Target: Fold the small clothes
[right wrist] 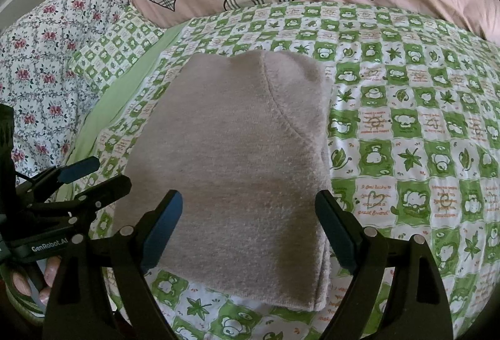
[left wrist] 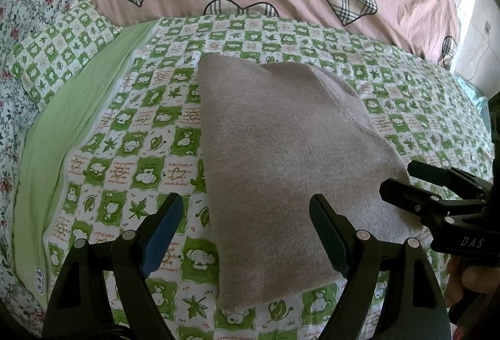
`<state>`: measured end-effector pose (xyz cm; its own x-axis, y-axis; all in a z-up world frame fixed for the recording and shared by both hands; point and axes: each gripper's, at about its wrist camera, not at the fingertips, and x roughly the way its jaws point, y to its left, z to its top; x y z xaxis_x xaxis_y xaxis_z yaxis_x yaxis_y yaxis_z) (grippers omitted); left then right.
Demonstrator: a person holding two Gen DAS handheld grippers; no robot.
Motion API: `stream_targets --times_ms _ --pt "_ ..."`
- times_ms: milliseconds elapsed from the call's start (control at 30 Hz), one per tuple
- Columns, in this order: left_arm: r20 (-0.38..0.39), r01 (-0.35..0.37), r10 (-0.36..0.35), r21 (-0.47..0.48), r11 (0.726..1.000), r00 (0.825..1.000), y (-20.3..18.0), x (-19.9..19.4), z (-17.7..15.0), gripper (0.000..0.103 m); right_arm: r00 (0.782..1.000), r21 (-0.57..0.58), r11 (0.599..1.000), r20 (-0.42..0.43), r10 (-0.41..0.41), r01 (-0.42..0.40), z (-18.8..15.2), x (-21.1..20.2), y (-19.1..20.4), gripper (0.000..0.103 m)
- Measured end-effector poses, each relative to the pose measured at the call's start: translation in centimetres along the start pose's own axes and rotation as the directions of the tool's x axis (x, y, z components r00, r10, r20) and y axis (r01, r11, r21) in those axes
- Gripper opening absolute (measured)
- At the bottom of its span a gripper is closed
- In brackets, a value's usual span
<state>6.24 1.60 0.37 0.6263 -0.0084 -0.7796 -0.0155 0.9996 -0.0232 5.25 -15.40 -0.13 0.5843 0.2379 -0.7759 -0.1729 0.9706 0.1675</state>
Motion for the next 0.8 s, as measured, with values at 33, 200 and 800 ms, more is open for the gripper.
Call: stream_targets --times_ms 33,200,800 --pt "0.000 0.000 0.000 0.000 1.000 1.000 -0.02 0.03 0.03 0.083 1.000 0.000 1.000 0.000 0.000 0.000 -0.01 -0.01 0.00 0.087" --pt "0.001 -0.002 0.002 0.000 1.000 1.000 -0.07 -0.04 -0.01 0.083 1.000 -0.002 1.000 0.001 0.001 -0.001 -0.02 -0.03 0.01 0.087" --pt "0.007 -0.003 0.003 0.003 1.000 1.000 -0.27 -0.23 -0.02 0.083 1.000 0.002 1.000 0.002 0.002 -0.002 0.01 -0.05 0.04 0.087"
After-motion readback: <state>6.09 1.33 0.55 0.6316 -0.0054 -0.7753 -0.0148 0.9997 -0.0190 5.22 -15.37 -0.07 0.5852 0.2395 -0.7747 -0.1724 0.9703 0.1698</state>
